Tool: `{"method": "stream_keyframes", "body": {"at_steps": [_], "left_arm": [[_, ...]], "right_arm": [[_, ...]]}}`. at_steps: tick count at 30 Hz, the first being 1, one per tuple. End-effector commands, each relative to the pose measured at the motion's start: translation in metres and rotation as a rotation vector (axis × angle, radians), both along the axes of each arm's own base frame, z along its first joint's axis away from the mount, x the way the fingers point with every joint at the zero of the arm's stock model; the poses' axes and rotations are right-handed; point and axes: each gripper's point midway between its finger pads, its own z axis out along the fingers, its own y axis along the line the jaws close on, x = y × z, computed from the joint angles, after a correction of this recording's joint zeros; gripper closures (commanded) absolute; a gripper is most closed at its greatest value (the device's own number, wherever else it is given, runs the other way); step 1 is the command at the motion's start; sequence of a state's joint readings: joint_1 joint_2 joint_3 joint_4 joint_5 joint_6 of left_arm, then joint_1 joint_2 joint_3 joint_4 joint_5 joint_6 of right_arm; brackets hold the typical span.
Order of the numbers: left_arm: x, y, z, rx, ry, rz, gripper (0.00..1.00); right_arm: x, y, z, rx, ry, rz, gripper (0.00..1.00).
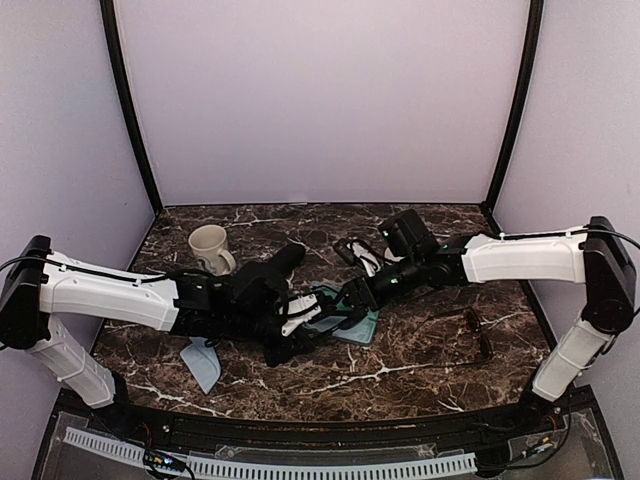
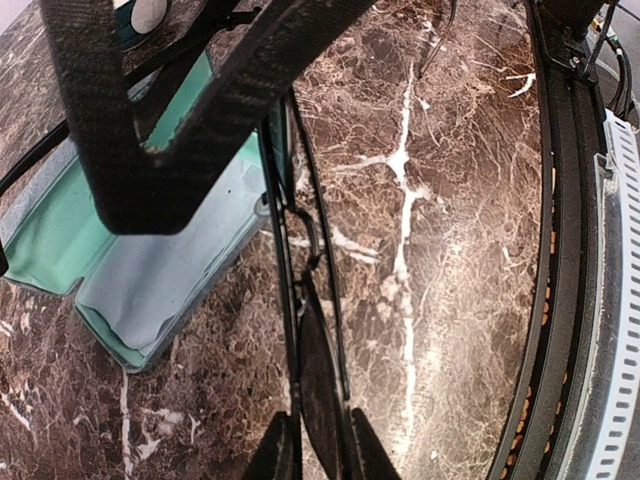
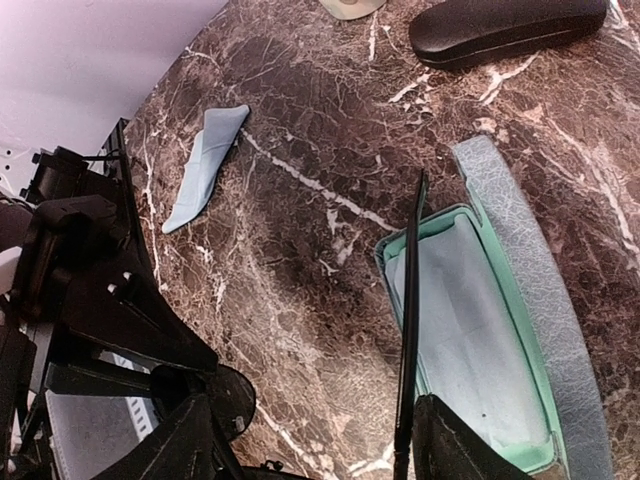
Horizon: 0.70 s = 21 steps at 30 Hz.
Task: Organize the sunglasses
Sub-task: Fold the right temple of the sunglasses with the sunglasses.
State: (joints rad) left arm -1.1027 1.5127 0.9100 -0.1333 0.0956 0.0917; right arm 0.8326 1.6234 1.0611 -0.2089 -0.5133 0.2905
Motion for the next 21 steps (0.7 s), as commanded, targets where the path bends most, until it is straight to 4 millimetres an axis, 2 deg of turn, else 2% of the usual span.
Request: {"method": "stream_keyframes", "body": {"at_steps": [1, 7, 9, 11, 17, 21], "left_arm": [[-0.003, -0.002, 0.002, -0.006, 0.015, -0.011, 0.89], [-0.004, 0.0, 0.003, -0.007, 0.016, -0.012, 0.89], [-0.004, 0.0, 0.003, -0.01, 0.017, -0.014, 0.89], [-0.006, -0.001, 0.005, -0.019, 0.019, -0.018, 0.89], [-0.01, -0.002, 0.012, -0.047, 0.025, -0.036, 0.9], [-0.011, -0.002, 0.017, -0.059, 0.023, -0.038, 0.9]], "right_arm": [[0.008, 0.001, 0.014, -0.01, -0.074, -0.008, 0.29], [0.007, -0.001, 0.014, -0.023, -0.104, 0.011, 0.16], [0.003, -0.003, 0.026, 0.003, -0.137, 0.038, 0.15], [-0.003, -0.005, 0.03, 0.018, -0.157, 0.07, 0.15], [-0.024, -0.01, 0.033, 0.038, -0.221, 0.179, 0.15], [-0.03, -0.013, 0.031, 0.03, -0.22, 0.211, 0.15]]}}
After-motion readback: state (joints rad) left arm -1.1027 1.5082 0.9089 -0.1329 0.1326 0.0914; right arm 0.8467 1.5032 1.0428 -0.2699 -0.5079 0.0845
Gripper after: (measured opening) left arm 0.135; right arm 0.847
